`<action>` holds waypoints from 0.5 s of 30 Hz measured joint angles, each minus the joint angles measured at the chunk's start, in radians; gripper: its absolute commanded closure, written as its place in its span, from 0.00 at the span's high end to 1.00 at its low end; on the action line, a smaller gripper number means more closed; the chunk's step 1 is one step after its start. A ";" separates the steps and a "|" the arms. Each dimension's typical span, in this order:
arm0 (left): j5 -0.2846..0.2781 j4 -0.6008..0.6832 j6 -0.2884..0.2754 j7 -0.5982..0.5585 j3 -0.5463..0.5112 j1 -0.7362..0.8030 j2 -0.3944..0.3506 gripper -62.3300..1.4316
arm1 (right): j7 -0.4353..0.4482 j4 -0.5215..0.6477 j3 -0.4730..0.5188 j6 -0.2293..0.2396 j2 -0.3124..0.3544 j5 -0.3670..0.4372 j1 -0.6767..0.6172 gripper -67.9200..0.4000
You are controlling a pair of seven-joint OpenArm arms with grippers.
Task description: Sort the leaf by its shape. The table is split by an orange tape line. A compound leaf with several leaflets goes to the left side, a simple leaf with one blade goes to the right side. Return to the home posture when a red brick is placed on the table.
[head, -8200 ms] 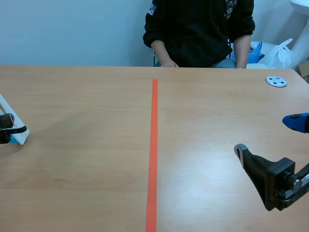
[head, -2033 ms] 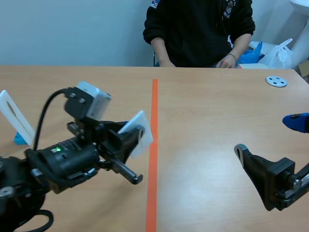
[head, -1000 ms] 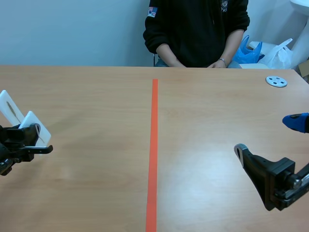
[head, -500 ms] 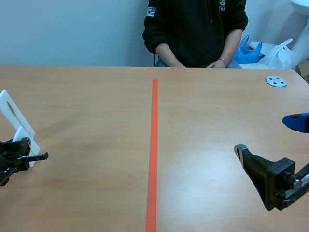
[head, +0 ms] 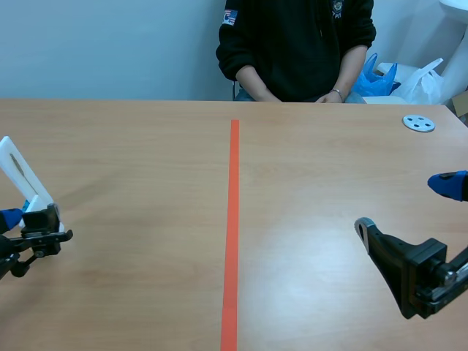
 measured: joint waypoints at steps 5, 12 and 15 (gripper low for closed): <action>0.000 0.093 -0.004 0.031 0.000 0.028 -0.012 0.96 | 0.000 0.000 0.000 0.000 0.000 0.000 0.000 1.00; 0.000 0.490 -0.016 0.145 -0.012 0.172 -0.045 1.00 | 0.000 0.000 0.000 0.000 0.000 0.000 0.000 1.00; 0.000 0.682 -0.040 0.207 -0.014 0.264 -0.047 1.00 | 0.000 0.000 0.000 0.000 0.000 0.000 0.000 1.00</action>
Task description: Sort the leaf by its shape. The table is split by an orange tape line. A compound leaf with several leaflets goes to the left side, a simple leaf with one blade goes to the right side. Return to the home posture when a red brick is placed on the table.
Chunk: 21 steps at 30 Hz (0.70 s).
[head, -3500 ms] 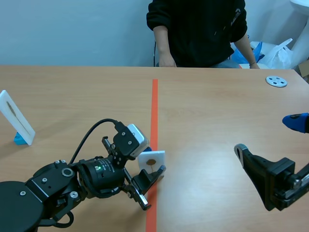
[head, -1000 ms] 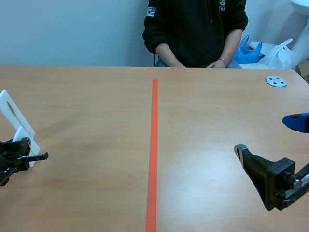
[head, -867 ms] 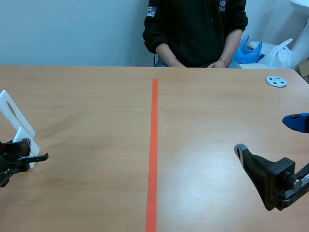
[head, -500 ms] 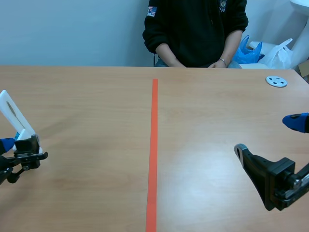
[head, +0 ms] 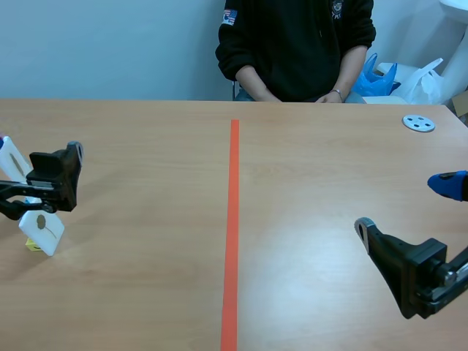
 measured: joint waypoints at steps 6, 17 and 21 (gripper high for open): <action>0.000 0.286 -0.084 0.055 0.000 0.179 0.000 1.00 | 0.000 0.000 0.000 0.000 0.000 0.000 0.000 1.00; 0.010 0.375 -0.195 0.152 0.063 0.357 0.000 1.00 | 0.004 0.000 0.000 0.000 0.000 0.000 0.000 1.00; 0.049 0.367 -0.195 0.151 0.163 0.368 0.000 1.00 | 0.004 0.000 0.000 0.000 0.000 0.000 0.000 1.00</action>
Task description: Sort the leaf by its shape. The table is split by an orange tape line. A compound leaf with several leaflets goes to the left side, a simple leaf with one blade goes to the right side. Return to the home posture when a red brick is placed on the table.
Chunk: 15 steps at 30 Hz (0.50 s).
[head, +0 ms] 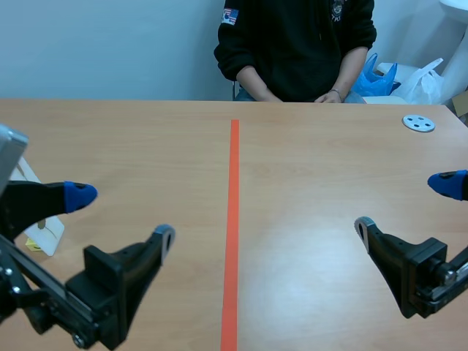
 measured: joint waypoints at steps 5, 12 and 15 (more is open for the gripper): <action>0.034 -0.008 0.052 -0.010 0.063 -0.004 0.010 1.00 | 0.000 0.000 0.000 0.000 0.000 0.000 0.000 1.00; 0.039 -0.010 0.130 -0.014 0.056 -0.027 0.025 1.00 | 0.000 0.000 0.000 0.000 0.000 0.003 0.000 1.00; 0.039 -0.010 0.131 0.000 0.055 -0.028 0.025 1.00 | 0.000 0.000 0.000 0.000 0.000 0.003 0.000 1.00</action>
